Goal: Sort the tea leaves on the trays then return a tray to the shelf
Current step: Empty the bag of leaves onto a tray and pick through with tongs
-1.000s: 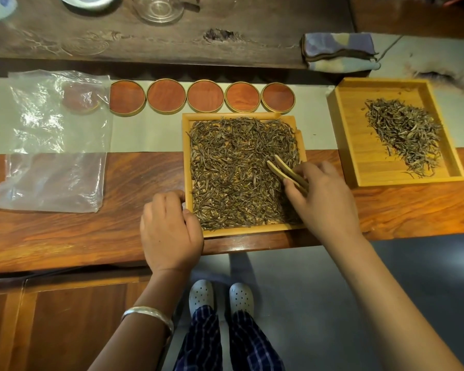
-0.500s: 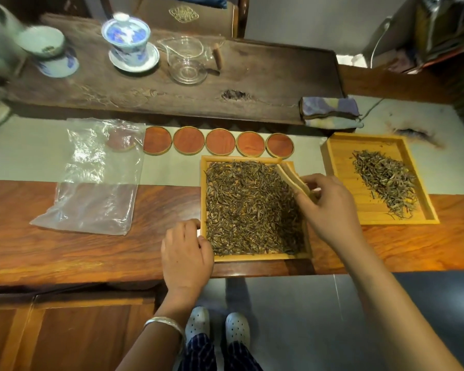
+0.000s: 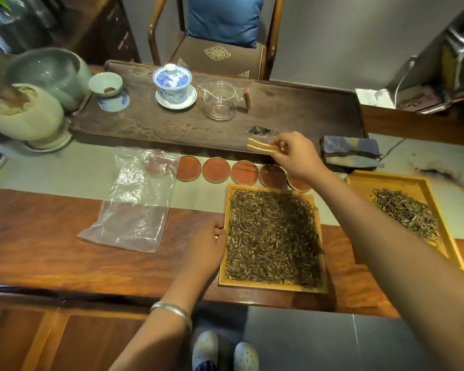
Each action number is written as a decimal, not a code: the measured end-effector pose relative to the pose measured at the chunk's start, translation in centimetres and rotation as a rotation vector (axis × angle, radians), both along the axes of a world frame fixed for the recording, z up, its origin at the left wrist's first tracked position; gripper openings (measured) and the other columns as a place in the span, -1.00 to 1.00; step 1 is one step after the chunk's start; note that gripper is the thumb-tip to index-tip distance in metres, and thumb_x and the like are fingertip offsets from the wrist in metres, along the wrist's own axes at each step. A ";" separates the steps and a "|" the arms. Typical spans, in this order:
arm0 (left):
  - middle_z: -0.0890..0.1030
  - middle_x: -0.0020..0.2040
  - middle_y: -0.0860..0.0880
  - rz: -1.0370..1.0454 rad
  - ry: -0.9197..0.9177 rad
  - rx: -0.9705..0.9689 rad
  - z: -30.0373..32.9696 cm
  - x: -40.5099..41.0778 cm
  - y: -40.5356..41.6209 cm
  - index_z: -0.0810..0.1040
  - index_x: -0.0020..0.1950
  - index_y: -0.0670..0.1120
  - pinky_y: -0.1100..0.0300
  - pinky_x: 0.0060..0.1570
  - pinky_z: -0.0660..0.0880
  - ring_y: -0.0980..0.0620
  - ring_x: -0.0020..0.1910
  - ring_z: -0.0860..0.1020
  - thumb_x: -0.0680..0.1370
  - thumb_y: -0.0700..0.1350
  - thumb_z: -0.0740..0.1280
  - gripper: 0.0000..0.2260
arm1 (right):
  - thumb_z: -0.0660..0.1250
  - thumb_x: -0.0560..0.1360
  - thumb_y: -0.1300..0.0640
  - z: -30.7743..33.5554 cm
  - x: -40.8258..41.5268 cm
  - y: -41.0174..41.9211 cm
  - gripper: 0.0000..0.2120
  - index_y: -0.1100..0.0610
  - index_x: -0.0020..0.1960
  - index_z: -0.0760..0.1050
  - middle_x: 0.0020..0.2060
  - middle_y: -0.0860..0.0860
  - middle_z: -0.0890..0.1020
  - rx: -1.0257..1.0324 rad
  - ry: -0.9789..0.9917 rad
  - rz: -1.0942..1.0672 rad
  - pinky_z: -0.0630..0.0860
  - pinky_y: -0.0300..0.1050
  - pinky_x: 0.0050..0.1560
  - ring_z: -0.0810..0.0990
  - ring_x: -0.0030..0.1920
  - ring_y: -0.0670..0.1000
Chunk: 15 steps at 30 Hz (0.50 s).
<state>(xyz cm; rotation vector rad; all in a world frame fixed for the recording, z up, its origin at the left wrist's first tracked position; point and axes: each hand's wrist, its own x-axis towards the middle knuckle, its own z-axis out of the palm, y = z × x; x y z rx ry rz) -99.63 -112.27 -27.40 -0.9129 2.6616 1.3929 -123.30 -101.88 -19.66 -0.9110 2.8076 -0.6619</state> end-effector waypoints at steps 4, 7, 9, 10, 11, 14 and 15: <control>0.51 -0.28 0.20 0.008 -0.025 0.043 0.2 -1.5 -0.5 0.40 -0.22 0.16 0.30 -0.38 0.25 0.31 -0.29 0.43 0.56 -0.11 0.24 -0.80 | 0.32 0.47 0.15 -1.4 -3.7 -2.5 -0.79 0.09 0.10 0.55 0.00 0.10 0.54 0.033 0.022 0.005 0.31 -0.16 -0.10 0.50 0.00 0.10; 0.49 -0.30 0.17 0.017 -0.039 0.046 0.0 -1.8 -0.6 0.39 -0.22 0.14 0.31 -0.41 0.22 0.29 -0.32 0.42 0.56 -0.11 0.26 -0.80 | 0.32 0.46 0.17 -2.9 -5.4 -2.9 -0.78 0.07 0.10 0.54 0.01 0.12 0.52 0.087 0.013 0.008 0.32 -0.14 -0.09 0.50 0.03 0.14; 0.49 -0.30 0.17 0.024 -0.035 0.046 -0.1 -1.9 -0.7 0.40 -0.21 0.13 0.31 -0.40 0.22 0.29 -0.31 0.42 0.55 -0.11 0.27 -0.82 | 0.31 0.46 0.18 -3.9 -5.8 -2.7 -0.77 0.08 0.11 0.54 0.00 0.13 0.52 0.120 -0.009 0.022 0.32 -0.13 -0.08 0.50 0.03 0.16; 0.49 -0.29 0.17 0.022 -0.035 0.048 -0.2 -1.9 -0.7 0.42 -0.18 0.11 0.29 -0.39 0.24 0.28 -0.30 0.43 0.55 -0.11 0.27 -0.85 | 0.32 0.46 0.18 -4.3 -5.9 -2.5 -0.76 0.08 0.12 0.53 0.01 0.14 0.52 0.122 -0.021 0.022 0.32 -0.13 -0.08 0.51 0.03 0.17; 0.49 -0.28 0.17 0.020 -0.038 0.050 -0.2 -1.9 -0.7 0.43 -0.14 0.10 0.28 -0.38 0.25 0.28 -0.29 0.43 0.55 -0.10 0.27 -0.88 | 0.32 0.46 0.18 -4.6 -5.9 -2.3 -0.76 0.08 0.12 0.53 0.00 0.14 0.51 0.112 -0.028 0.020 0.31 -0.14 -0.08 0.51 0.02 0.17; 0.49 -0.29 0.16 0.023 -0.040 0.048 -0.4 -2.0 -0.8 0.43 -0.12 0.10 0.26 -0.38 0.26 0.28 -0.30 0.43 0.54 -0.09 0.28 -0.91 | 0.34 0.44 0.17 -4.9 -6.1 -2.0 -0.76 0.09 0.12 0.52 -0.04 0.11 0.51 0.091 -0.031 0.038 0.30 -0.16 -0.09 0.51 0.01 0.16; 0.49 -0.30 0.17 0.024 -0.039 0.045 -0.4 -2.0 -0.9 0.43 -0.12 0.10 0.25 -0.38 0.26 0.28 -0.30 0.44 0.54 -0.09 0.29 -0.90 | 0.34 0.44 0.16 -4.7 -6.2 -1.9 -0.73 0.09 0.13 0.52 -0.03 0.11 0.52 0.094 -0.037 0.053 0.31 -0.16 -0.09 0.51 0.02 0.15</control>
